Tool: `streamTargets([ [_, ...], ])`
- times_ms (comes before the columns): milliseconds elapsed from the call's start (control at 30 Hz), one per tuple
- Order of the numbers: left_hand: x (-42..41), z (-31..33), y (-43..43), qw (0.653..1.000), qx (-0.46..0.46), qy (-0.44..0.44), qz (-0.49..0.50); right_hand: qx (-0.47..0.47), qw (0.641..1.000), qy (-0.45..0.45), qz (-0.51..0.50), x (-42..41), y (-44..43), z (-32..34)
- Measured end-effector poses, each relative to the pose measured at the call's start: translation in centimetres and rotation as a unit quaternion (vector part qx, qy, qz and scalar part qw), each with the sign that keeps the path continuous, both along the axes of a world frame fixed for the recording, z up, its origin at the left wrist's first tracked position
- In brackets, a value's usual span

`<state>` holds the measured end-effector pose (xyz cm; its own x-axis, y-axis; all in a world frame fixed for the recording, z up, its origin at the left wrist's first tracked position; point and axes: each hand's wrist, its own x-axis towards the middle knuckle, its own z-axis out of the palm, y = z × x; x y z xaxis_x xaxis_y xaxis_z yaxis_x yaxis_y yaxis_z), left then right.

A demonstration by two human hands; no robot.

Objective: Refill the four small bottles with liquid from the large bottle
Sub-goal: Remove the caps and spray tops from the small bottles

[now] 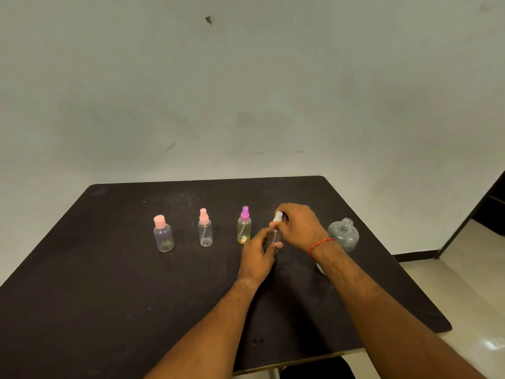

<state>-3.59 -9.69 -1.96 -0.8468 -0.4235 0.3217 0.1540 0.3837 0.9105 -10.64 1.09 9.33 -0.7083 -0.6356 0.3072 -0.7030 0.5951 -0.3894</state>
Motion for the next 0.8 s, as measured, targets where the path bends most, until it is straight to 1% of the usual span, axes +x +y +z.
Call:
streamTargets([
  [67,-0.09,-0.13,-0.10,1.000,0.000,0.005,-0.002,0.005,0.999,-0.003,-0.041,0.01,-0.17,-0.21],
  [133,-0.11,-0.21,-0.12,1.000,-0.006,0.001,-0.005,0.011,0.999,-0.011,-0.050,0.06,-0.34,-0.58],
  [433,-0.02,-0.18,0.00,1.000,-0.009,-0.014,0.003,0.055,0.998,-0.004,0.027,-0.19,-0.04,-0.12],
  [567,0.06,-0.02,-0.02,1.000,-0.004,-0.018,0.001,0.063,0.997,-0.013,0.036,-0.06,-0.14,-0.10],
  [700,-0.07,-0.24,-0.04,1.000,-0.008,-0.014,0.003,0.035,0.999,-0.013,-0.015,-0.06,-0.33,-0.35],
  [800,-0.03,-0.21,-0.02,1.000,-0.012,-0.017,0.010,0.047,0.998,-0.007,-0.050,0.07,-0.69,-0.23],
])
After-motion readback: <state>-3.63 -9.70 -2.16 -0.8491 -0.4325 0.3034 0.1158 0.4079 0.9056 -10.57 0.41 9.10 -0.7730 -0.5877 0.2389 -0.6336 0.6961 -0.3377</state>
